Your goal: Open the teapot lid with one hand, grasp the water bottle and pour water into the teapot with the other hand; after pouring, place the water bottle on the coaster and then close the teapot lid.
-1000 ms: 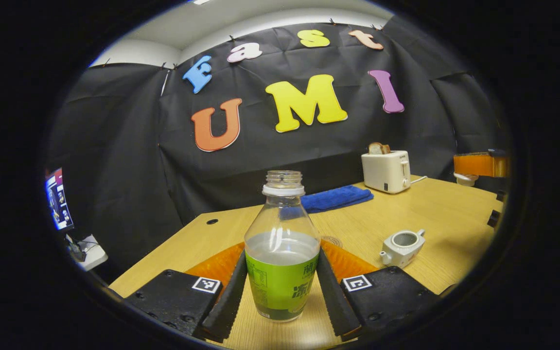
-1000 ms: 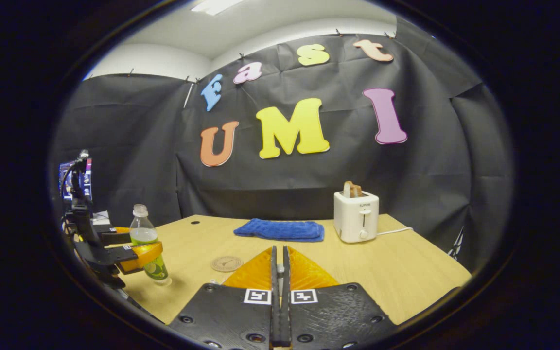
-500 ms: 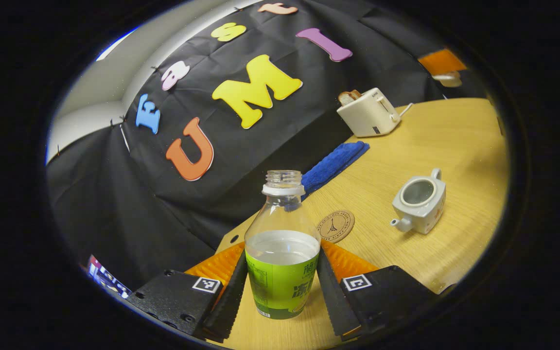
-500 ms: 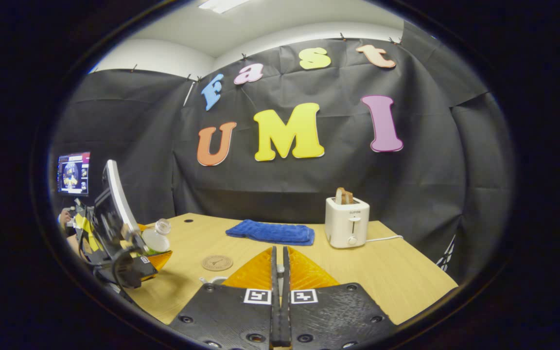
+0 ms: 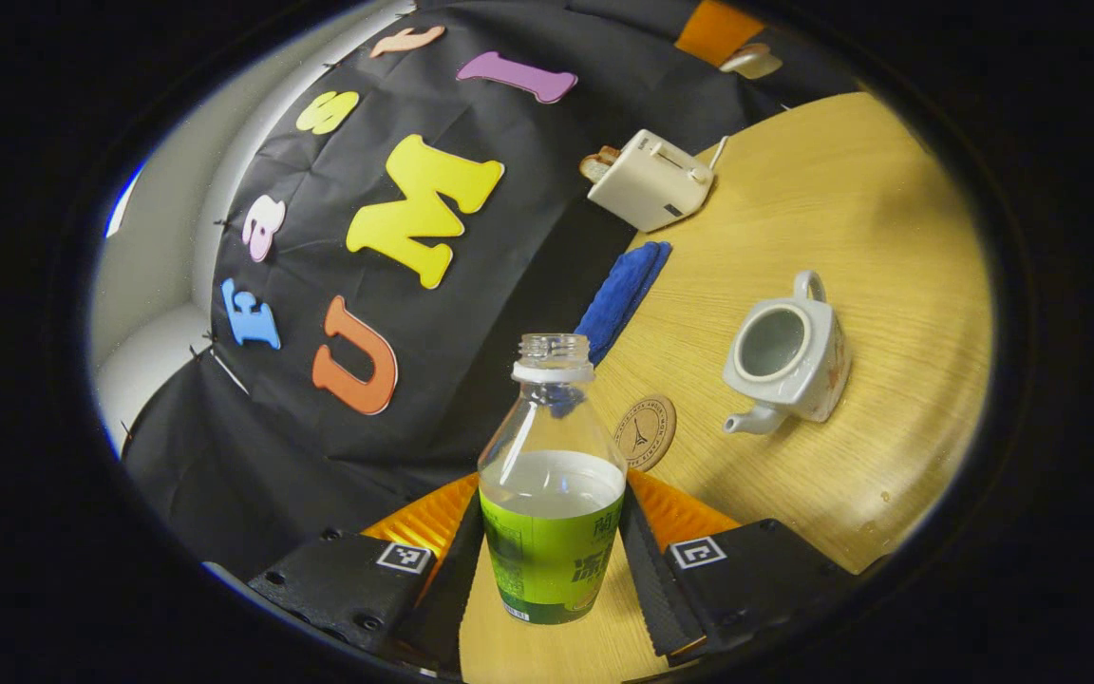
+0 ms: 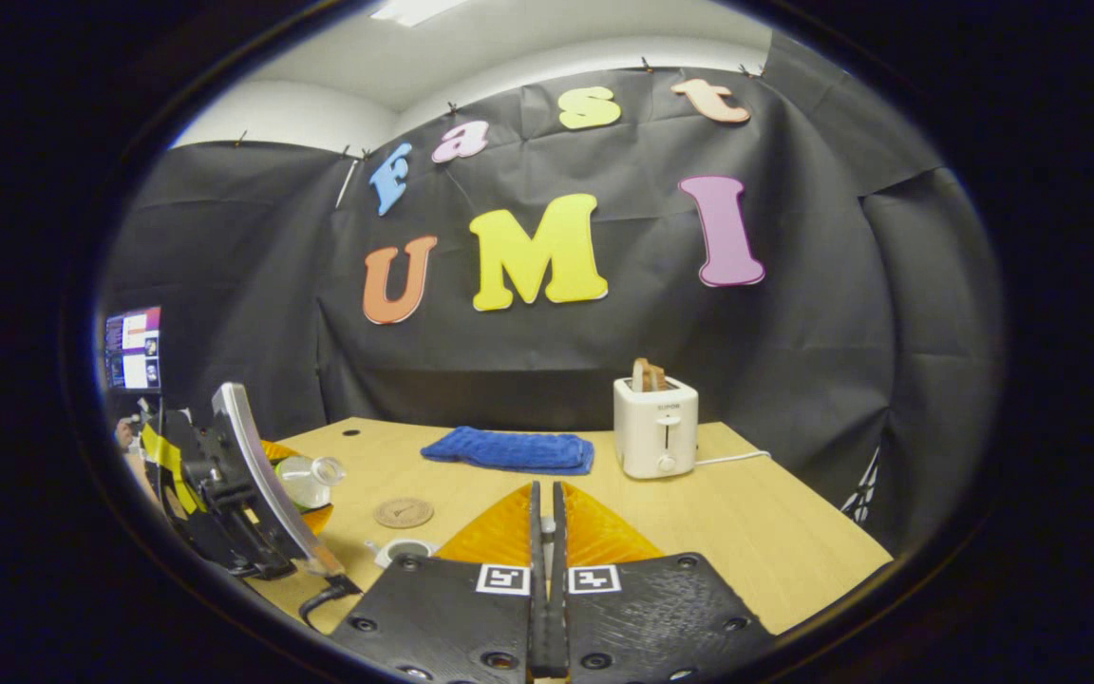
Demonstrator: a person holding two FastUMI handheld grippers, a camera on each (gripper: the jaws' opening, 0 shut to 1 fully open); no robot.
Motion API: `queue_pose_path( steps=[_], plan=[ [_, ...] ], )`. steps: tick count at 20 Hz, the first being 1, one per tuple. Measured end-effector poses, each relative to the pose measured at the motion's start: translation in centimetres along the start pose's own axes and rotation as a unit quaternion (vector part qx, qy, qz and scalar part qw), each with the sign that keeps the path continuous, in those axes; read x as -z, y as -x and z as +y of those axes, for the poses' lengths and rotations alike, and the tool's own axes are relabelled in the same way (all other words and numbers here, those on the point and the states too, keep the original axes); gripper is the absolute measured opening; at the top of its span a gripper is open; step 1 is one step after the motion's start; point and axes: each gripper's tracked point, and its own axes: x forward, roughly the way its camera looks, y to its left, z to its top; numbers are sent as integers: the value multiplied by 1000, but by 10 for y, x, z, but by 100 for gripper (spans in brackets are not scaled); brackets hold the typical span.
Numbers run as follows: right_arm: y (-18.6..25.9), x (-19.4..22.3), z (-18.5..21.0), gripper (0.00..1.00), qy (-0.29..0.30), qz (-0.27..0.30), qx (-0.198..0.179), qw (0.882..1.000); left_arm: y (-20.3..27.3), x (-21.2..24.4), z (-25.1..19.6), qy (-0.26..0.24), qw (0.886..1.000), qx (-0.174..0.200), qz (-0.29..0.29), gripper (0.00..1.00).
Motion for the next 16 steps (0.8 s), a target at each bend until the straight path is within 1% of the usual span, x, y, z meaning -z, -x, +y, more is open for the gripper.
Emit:
queue_pose_path(
  steps=[3, 7, 9, 12, 14, 16],
  plan=[
    [-2, 3, -8, 0, 2, 5, 9, 1000, 4, -6, 1, -59, 998, 2, 0, 76],
    [-4, 7, -13, 0, 1, 13, 15, 1000, 1, -14, 0, -134, 991, 6, 3, 76],
    [-5, 8, -16, 0, 0, 15, 17, 1000, 4, -13, -2, -172, 985, 10, 9, 76],
    [-4, 7, -17, 0, 4, 13, 19, 1000, 1, -7, 0, -225, 974, 9, 36, 76],
    [-4, 7, -18, 0, 8, 13, 21, 1000, -5, -7, -1, -258, 965, 8, 41, 76],
    [-4, 8, -19, 0, 9, 14, 23, 1000, 0, -10, -6, -283, 958, 7, 41, 75]
  ],
)
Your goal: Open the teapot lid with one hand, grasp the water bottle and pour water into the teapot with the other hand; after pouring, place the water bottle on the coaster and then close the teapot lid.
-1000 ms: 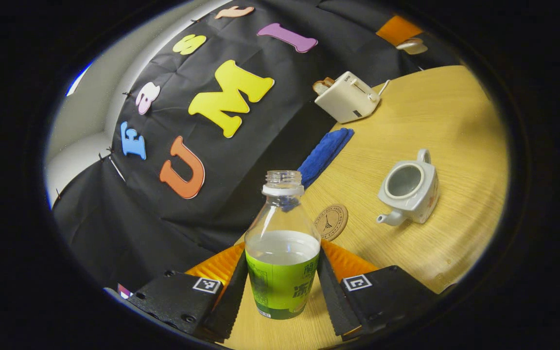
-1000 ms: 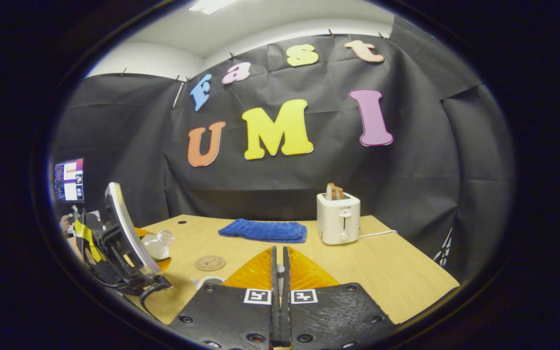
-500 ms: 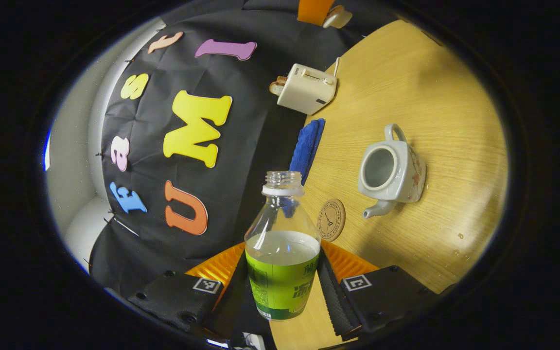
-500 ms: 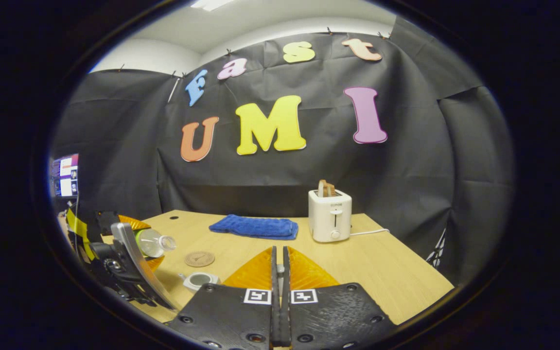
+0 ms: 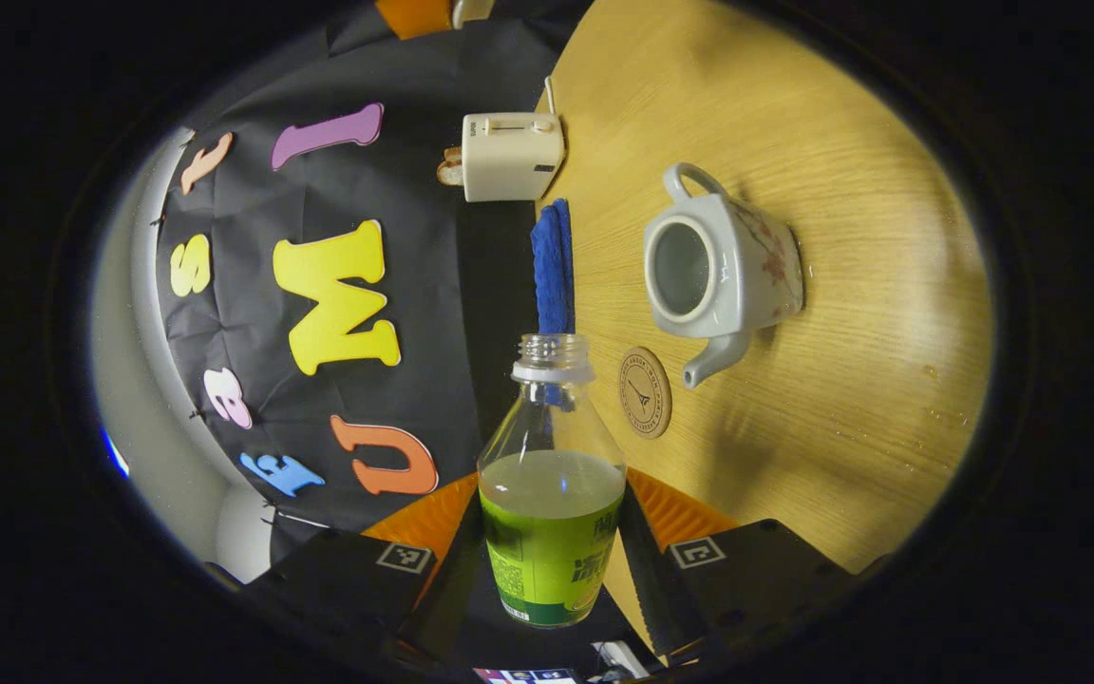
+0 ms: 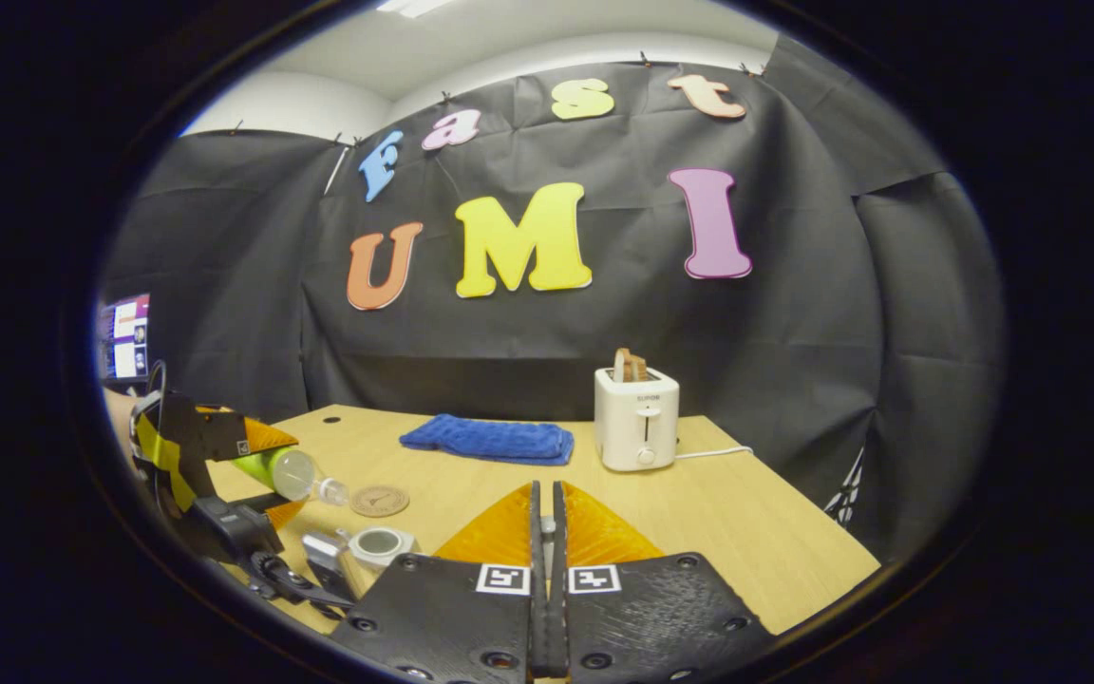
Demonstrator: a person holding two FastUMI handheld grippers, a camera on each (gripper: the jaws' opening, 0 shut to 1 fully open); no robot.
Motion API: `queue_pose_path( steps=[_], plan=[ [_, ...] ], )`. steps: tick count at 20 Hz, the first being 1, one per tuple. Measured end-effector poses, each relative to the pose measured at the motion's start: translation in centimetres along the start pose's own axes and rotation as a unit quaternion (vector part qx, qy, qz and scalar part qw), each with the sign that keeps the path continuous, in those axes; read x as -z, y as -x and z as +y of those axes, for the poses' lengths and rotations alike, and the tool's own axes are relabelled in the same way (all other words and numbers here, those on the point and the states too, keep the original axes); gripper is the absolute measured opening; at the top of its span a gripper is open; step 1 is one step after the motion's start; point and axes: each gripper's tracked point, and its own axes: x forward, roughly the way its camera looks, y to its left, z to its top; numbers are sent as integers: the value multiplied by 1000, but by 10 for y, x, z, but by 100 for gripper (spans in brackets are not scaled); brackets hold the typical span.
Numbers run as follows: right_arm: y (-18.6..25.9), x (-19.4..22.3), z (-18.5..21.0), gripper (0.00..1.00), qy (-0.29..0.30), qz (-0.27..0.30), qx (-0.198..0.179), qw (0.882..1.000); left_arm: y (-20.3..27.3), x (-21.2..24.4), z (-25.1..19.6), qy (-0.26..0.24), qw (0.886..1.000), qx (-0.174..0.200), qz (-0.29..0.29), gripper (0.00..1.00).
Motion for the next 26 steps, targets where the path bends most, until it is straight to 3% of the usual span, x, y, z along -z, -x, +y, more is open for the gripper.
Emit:
queue_pose_path(
  steps=[6, 26],
  plan=[
    [1, -1, 1, 0, 1, 0, -2, 1000, 1, -8, -5, -87, 996, -1, 9, 75],
    [0, 0, -10, 0, 0, 6, 7, 1000, 8, -23, 23, -206, 978, -36, 25, 75]
  ],
)
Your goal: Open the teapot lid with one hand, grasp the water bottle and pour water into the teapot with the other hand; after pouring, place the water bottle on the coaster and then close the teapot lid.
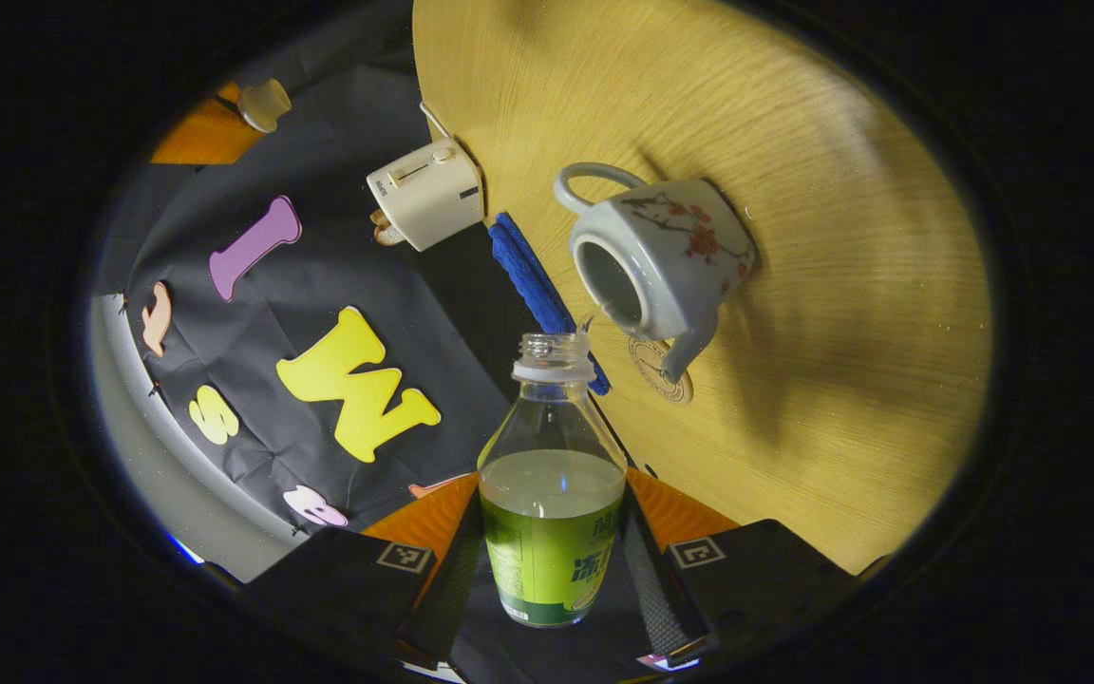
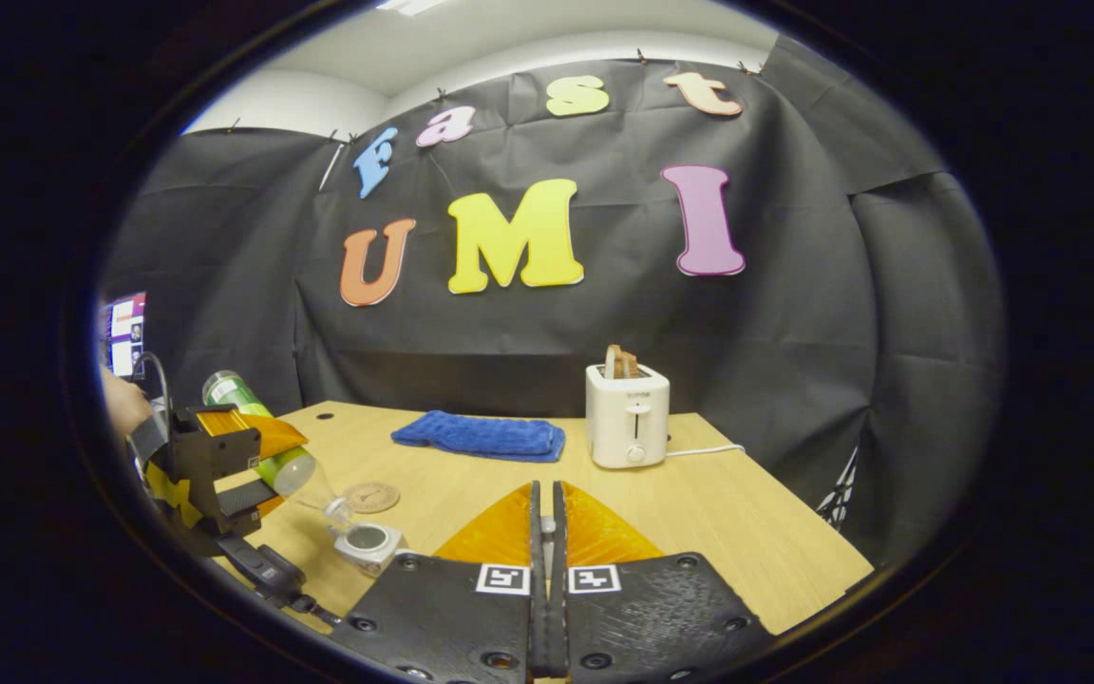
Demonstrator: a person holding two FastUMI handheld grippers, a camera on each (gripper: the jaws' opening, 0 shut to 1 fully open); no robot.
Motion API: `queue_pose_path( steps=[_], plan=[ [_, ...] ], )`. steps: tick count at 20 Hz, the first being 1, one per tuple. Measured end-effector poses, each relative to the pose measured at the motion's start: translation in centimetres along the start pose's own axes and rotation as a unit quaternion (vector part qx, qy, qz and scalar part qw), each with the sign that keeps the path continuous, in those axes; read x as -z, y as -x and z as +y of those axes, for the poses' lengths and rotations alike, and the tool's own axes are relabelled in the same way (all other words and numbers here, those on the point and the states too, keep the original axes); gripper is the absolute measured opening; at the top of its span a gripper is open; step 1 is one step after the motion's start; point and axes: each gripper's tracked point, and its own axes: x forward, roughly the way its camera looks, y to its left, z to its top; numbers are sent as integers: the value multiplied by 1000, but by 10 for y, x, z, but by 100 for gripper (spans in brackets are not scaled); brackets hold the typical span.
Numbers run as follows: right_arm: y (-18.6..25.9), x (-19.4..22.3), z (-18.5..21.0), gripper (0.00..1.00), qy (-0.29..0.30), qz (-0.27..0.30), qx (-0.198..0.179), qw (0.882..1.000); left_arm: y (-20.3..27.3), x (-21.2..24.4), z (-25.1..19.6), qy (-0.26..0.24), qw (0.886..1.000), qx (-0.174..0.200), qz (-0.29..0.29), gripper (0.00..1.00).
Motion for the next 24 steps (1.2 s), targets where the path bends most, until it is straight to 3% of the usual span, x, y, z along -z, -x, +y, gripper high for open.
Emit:
queue_pose_path(
  steps=[24],
  plan=[
    [-1, 4, 1, 0, 7, 8, -3, 1000, -1, 0, -3, -14, 1000, 3, 9, 76]
  ],
)
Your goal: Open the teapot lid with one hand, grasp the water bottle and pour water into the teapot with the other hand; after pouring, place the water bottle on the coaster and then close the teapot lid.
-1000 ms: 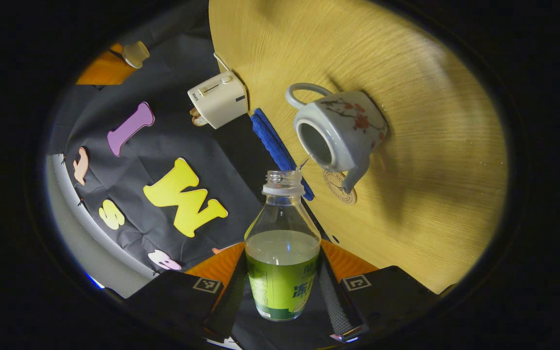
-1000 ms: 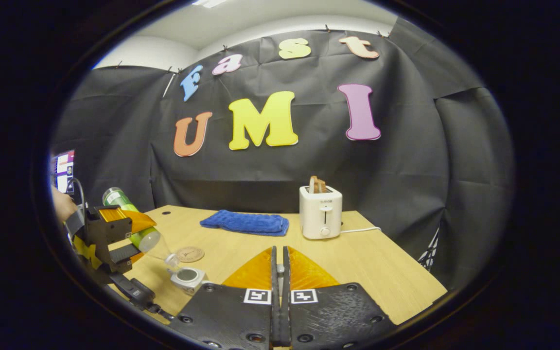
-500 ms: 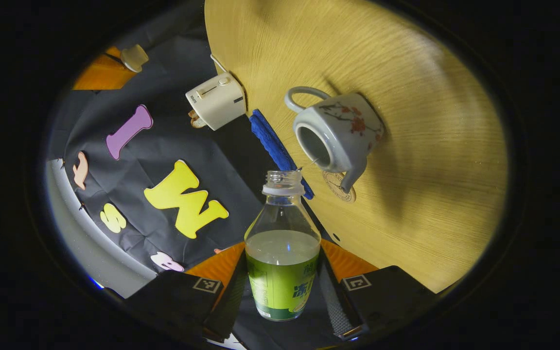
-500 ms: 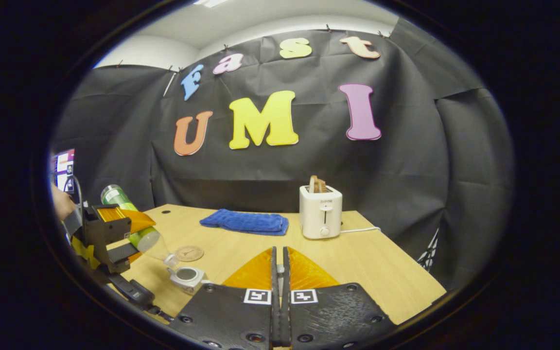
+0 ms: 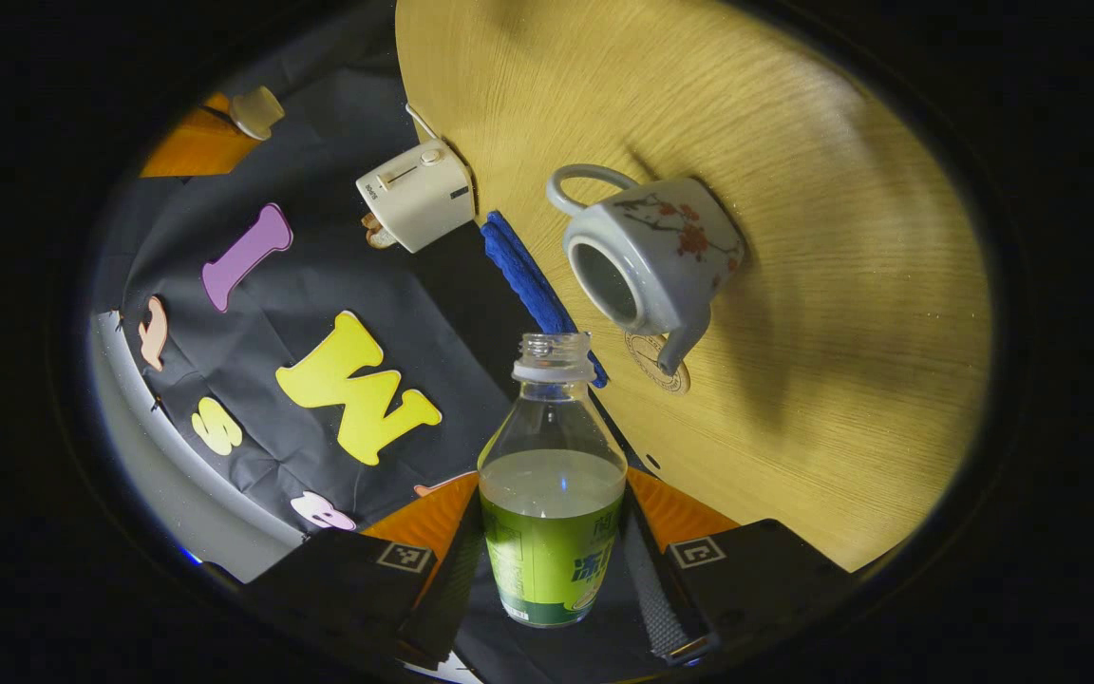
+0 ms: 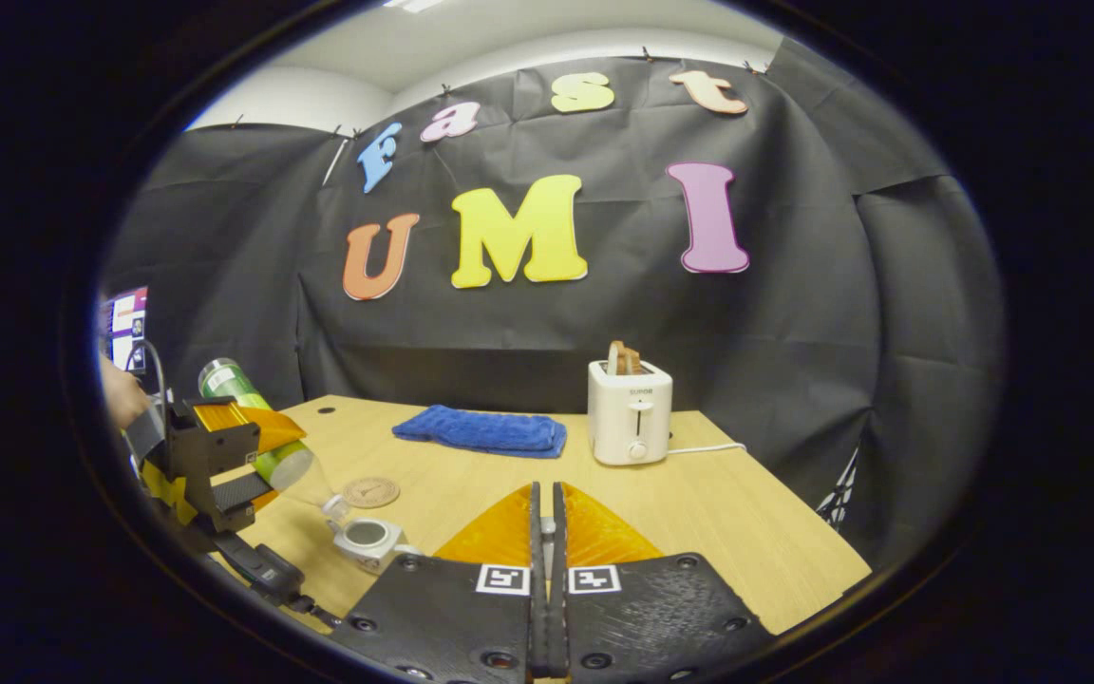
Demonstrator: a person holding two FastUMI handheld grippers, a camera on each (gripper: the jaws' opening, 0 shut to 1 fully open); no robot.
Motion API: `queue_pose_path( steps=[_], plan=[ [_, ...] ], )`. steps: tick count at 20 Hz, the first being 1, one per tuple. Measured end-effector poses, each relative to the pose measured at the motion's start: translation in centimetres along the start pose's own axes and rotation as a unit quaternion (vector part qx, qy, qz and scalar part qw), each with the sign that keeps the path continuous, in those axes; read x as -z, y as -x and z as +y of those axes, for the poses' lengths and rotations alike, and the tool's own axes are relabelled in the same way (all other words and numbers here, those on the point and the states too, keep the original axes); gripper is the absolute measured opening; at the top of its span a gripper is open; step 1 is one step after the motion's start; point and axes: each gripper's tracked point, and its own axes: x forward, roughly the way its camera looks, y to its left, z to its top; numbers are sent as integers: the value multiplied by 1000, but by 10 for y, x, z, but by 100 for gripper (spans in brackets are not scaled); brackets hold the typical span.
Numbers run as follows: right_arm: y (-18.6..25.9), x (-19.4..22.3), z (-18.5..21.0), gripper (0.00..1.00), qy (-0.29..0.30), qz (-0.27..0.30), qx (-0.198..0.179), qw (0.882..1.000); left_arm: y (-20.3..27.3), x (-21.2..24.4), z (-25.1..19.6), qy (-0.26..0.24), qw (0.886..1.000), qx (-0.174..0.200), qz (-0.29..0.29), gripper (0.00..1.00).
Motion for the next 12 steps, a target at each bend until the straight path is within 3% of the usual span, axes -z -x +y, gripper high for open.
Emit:
queue_pose_path(
  steps=[7, 10, 12],
  plan=[
    [0, 0, -2, 1, 2, 2, 4, 1000, -5, 9, -12, 33, 999, 9, -4, 76],
    [-2, 3, -5, 0, 2, 4, 9, 1000, -11, 13, -18, 89, 996, 16, -17, 75],
    [-2, 3, -7, 1, 3, 6, 11, 1000, -13, 14, -9, 117, 993, 0, -27, 75]
  ],
)
